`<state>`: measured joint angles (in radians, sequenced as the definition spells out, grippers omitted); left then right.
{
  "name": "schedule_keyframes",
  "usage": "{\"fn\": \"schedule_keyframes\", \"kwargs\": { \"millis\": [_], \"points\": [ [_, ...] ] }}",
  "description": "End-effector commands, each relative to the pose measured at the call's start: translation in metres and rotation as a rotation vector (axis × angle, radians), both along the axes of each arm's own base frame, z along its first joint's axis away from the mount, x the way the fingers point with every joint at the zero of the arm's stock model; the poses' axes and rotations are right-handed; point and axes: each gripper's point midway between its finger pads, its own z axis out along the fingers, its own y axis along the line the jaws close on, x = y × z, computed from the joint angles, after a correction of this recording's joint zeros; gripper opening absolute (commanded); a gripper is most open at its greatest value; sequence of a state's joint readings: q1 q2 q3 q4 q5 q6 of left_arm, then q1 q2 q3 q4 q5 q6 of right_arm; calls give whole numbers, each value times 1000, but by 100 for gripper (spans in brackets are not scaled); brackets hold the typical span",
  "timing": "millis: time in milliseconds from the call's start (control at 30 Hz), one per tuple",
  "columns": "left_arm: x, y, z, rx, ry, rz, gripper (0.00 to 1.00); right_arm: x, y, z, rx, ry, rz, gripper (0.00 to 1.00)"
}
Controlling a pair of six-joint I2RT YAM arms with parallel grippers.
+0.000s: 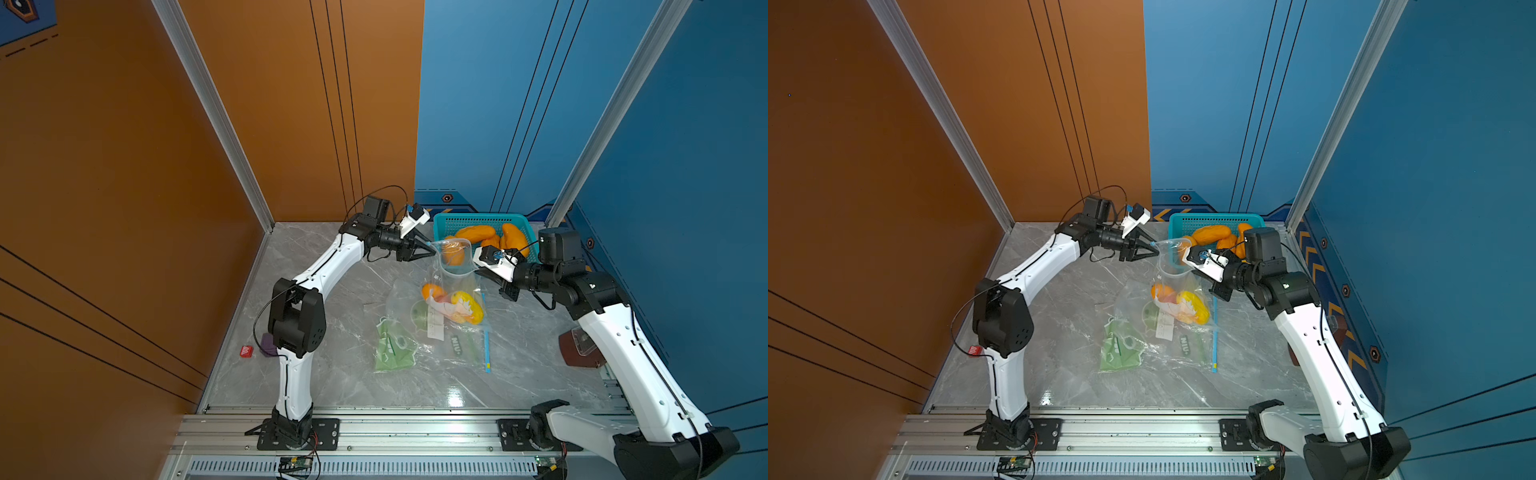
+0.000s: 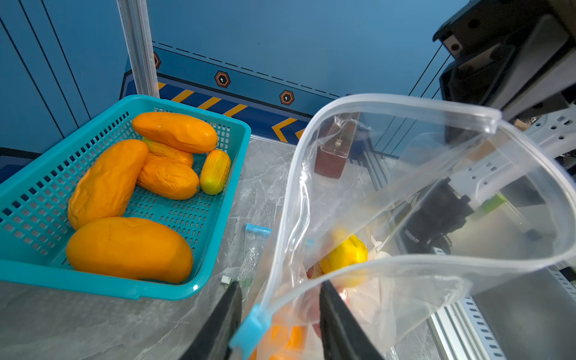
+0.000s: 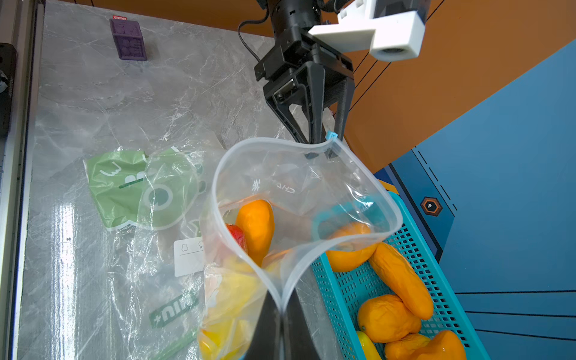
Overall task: Place the mango in a zip-top bag and seal the zipper
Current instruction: Adjust the zipper food storage bag in the zipper food storage bag.
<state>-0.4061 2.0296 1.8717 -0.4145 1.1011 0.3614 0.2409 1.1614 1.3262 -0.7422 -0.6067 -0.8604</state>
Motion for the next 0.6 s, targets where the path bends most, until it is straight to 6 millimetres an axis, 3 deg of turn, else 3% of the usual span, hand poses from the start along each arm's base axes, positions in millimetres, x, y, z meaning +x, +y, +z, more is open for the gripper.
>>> {"fn": "schedule_keyframes", "kwargs": {
  "millis": [0, 100, 300, 567],
  "points": [
    [2, -2, 14, -30, -13, -18, 31, -1, -1, -4, 5, 17, 4, 0],
    [5, 1, 19, -33, -8, -5, 25, -1, -2, -4, 4, 14, -1, 0],
    [2, 9, 28, -21, -25, 32, 0, -1, -4, -4, 9, 13, -6, 0],
    [-12, 24, 39, 1, -65, 77, 0, 4, -10, -6, 9, 16, -31, 0]
  ]
}}
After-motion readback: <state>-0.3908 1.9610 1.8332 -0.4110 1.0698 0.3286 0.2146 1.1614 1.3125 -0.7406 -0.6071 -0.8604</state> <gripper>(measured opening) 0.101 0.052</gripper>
